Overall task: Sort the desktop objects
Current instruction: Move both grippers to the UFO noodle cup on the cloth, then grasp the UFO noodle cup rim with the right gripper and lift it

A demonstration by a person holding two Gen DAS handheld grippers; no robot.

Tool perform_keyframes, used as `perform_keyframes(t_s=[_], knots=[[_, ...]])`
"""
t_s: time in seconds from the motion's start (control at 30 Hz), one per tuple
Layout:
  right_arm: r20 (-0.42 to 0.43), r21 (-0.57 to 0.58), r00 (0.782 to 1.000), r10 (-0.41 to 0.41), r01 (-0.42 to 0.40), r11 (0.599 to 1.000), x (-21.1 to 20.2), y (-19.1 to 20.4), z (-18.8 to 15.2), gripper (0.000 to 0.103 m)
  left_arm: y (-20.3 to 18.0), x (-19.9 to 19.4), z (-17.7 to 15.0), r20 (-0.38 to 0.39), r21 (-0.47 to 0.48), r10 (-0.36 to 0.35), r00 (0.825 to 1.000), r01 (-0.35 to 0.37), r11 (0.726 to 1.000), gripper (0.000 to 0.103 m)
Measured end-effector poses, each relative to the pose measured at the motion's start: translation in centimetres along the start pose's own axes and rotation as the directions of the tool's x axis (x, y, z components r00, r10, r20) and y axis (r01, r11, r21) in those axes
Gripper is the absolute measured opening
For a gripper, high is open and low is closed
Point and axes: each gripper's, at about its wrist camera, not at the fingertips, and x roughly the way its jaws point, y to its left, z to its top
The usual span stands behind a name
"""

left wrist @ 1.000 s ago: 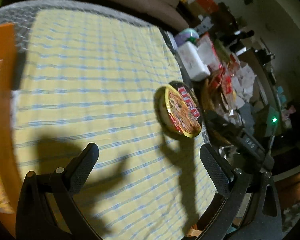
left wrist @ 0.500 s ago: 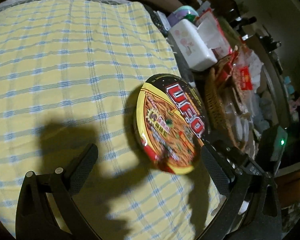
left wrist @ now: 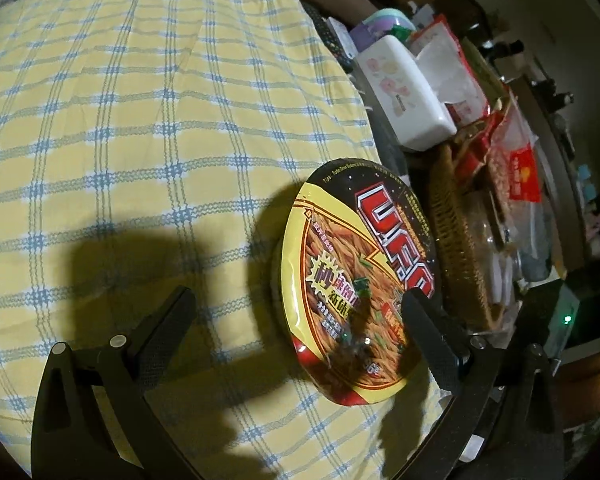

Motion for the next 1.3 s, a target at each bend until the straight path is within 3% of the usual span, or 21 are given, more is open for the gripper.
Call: perform_keyframes(t_s=[0.23,0.37,0.53,0.57,0.63,0.93,1.3], knots=[[-0.003,-0.024,1.000,0.002,-0.002,1.000,0.6,0.9,-0.1,0.101,-0.6,0.5,0.2,-0.009,0.023,0.019,1.000,-0.019,1.000,0.100],[-0.007,-0.032,1.000,0.004,-0.004,0.999,0.9,1.2,-0.2,0.095,-1.0,0.9,0.2,-0.017,0.055,0.057,0.998,-0.056,0.997,0.066],[0.000,-0.024,0.999,0.048,-0.048,0.999,0.4,1.5,-0.1,0.069,-2.3,0.6,0.0,-0.004,0.111,0.059,0.998,-0.058,0.992,0.046],[0.002,-0.029,0.999,0.046,-0.046,0.999,0.3,1.7,0.0,0.069,-2.6,0.5,-0.1,-0.002,0.122,0.065,0.998,-0.064,0.990,0.043],[0.002,-0.051,1.000,0.025,-0.025,0.998,0.2,2.2,-0.1,0.069,-2.9,0.4,-0.2,-0.002,0.135,0.087,0.996,-0.086,0.987,0.043],[0.005,-0.097,1.000,0.028,-0.028,0.995,-0.7,4.1,0.1,0.068,-2.6,-2.4,-0.9,0.008,0.127,0.069,0.998,-0.069,0.989,0.043],[0.024,-0.224,0.990,0.136,-0.127,0.966,-3.1,12.8,0.2,0.069,0.8,-13.5,-1.6,0.129,0.090,0.069,0.989,-0.081,0.993,0.042]])
